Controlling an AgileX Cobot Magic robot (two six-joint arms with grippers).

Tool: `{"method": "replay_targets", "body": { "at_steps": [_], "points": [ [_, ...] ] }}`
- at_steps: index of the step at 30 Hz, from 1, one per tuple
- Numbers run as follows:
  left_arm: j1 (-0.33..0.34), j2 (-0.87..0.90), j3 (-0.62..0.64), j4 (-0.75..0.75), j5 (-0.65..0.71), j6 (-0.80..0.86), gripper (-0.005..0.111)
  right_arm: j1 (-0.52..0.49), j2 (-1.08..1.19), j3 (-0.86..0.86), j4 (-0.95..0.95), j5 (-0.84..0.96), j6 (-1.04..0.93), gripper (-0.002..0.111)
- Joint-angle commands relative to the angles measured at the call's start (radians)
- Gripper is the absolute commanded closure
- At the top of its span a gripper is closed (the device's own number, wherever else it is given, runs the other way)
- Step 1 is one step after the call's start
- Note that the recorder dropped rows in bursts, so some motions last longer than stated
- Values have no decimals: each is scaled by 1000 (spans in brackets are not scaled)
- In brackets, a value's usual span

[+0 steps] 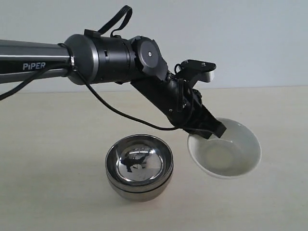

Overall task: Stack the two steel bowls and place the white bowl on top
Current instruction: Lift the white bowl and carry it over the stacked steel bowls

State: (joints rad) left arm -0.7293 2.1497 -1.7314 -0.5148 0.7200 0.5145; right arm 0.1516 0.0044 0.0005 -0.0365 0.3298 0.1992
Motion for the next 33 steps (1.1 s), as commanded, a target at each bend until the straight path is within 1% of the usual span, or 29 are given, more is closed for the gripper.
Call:
{"method": "replay_targets", "body": {
  "at_steps": [1,5,12,21,29,31,33],
  "points": [
    [4,-45,-6,-20,7,-39,103,-3,-4,0,0,-7,3,108],
    [24,-88,-6,-18,26,-106,103,-3,-4,0,0,-7,3,108],
    [95,-173,7,-19,112,-147,103,-3,-4,0,0,-7,3,108],
    [200,-256,127,-19,127,-149,103,-3,-4,0,0,-7,3,108],
    [289,-310,220,-27,166,-99,103,-3,-4,0,0,-7,3,108],
    [304,-314,245,-57,166,-64,103,-3,-4,0,0,-7,3,108],
    [316,-314,276,-121,163,0,103,-3,-4,0,0,-7,3,108]
  ]
}}
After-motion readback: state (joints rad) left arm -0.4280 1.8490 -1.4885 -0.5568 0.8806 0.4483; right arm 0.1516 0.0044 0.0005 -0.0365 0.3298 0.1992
